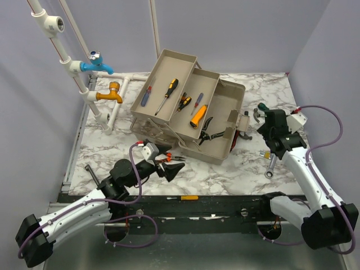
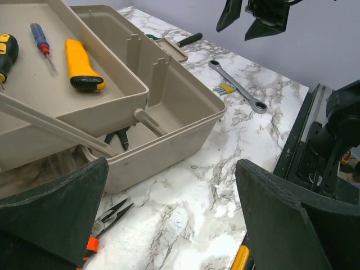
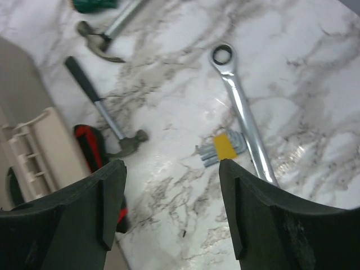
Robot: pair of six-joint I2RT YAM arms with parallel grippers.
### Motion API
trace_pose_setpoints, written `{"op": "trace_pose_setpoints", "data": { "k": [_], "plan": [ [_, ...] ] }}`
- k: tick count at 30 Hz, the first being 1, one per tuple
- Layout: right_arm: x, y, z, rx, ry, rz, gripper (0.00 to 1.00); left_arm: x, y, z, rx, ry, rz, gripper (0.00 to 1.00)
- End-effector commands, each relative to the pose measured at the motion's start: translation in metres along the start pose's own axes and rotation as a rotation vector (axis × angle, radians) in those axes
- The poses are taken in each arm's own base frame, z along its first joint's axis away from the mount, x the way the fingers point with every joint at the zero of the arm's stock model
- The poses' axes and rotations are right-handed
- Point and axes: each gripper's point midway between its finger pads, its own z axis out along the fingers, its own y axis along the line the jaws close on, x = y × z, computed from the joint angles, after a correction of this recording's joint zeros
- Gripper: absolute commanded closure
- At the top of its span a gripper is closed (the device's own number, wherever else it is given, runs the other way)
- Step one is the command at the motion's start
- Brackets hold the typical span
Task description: Pack the tool kit
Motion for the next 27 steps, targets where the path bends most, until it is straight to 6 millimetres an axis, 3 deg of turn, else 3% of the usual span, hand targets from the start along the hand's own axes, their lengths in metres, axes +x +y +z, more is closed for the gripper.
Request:
{"op": "trace_pose_setpoints", "data": {
  "k": [1, 6, 11, 18, 24, 27],
  "plan": [
    [0.037, -0.038, 0.013, 0.143, 0.150, 0.084, 0.25, -0.003, -0.012, -0.001, 0.074, -0.048, 0.018, 0.01],
    [0.063, -0.065, 0.025, 0.287, 0.241, 0.099, 0.20, 0.001, -0.015, -0.003, 0.088, -0.046, 0.005, 0.01],
    [0.083, -0.082, 0.038, 0.345, 0.319, 0.294, 0.22, 0.001, -0.016, -0.005, 0.094, -0.051, 0.003, 0.01],
    [0.083, -0.070, 0.061, 0.343, 0.339, 0.430, 0.18, 0.003, -0.015, -0.006, 0.088, -0.050, -0.002, 0.01],
    [0.105, -0.083, 0.082, 0.468, 0.444, 0.529, 0.23, 0.003, -0.014, -0.005, 0.085, -0.045, 0.001, 0.01],
    [0.104, -0.086, 0.093, 0.479, 0.452, 0.545, 0.25, 0.003, -0.013, -0.006, 0.080, -0.047, 0.002, 0.01]
  ]
}}
